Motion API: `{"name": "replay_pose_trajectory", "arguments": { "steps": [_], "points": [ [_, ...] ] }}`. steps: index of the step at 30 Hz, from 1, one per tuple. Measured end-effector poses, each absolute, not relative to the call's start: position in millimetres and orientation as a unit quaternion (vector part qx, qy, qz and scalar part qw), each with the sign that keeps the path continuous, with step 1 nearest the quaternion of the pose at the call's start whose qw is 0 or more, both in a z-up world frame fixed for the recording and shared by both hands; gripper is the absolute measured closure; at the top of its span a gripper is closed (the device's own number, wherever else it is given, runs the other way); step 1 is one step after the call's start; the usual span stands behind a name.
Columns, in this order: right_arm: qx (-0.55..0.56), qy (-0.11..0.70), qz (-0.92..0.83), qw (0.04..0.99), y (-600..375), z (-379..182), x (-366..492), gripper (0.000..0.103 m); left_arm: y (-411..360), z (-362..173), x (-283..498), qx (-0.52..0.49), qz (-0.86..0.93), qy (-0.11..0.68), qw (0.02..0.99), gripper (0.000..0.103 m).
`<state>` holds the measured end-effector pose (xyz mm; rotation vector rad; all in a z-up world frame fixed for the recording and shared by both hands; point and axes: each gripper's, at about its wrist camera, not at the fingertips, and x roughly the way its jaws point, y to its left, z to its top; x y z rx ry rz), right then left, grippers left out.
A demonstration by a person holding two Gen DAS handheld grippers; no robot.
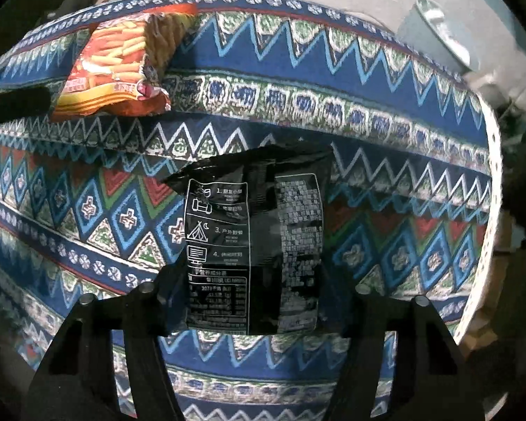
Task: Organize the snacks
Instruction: 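Grasp the orange snack packet with the left tool while the right tool grasps the black bag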
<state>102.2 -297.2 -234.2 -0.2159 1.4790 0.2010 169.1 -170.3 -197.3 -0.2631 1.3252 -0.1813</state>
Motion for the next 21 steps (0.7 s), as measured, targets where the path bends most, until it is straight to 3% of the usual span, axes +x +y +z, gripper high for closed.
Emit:
{"name": "replay_pose_trajectory", "arguments": {
  "steps": [21],
  "points": [
    [-0.052,0.631,0.029,0.773,-352,-177,117,0.040,-219,-209,214,-0.174,-0.074,0.616,0.765,0.012]
  ]
}}
